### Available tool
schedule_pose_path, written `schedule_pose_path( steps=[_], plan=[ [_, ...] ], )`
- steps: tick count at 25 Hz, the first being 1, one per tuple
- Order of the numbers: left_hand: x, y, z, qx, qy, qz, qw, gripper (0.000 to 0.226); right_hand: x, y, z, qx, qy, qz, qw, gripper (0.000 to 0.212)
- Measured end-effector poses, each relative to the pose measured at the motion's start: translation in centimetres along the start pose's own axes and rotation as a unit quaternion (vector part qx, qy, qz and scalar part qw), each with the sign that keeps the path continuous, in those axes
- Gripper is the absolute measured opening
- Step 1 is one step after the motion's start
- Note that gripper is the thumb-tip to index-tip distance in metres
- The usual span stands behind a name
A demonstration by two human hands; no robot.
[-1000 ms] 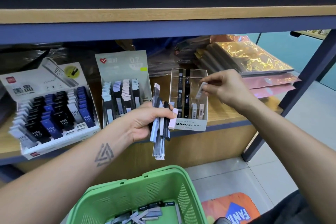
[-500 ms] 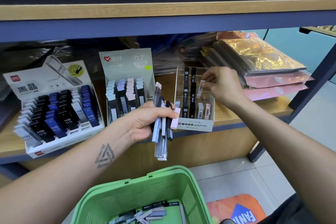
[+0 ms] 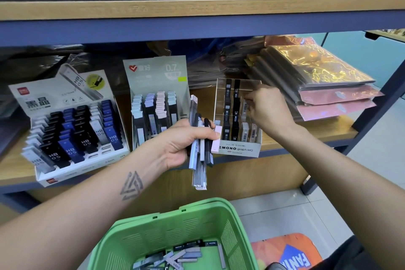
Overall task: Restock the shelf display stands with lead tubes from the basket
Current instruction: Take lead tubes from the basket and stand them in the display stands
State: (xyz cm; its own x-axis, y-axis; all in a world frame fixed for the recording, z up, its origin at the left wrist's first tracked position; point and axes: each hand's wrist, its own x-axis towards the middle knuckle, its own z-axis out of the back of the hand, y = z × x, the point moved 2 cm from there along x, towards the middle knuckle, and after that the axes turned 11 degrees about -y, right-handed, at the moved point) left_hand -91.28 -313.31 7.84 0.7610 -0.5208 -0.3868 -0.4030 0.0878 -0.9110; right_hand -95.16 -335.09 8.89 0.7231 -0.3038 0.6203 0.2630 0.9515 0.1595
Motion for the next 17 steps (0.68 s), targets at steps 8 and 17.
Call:
schedule_pose_path(
  steps=[8,17],
  plan=[
    [-0.4,0.0,-0.2,-0.017,0.0,-0.014,1.0,0.023,-2.4,3.6,6.2,0.355,0.212,0.035,0.91,0.035],
    [-0.9,0.5,-0.4,-0.057,-0.007,0.045,0.997,0.011,-5.2,5.0,5.0,0.292,0.133,0.245,0.915,0.016]
  ],
)
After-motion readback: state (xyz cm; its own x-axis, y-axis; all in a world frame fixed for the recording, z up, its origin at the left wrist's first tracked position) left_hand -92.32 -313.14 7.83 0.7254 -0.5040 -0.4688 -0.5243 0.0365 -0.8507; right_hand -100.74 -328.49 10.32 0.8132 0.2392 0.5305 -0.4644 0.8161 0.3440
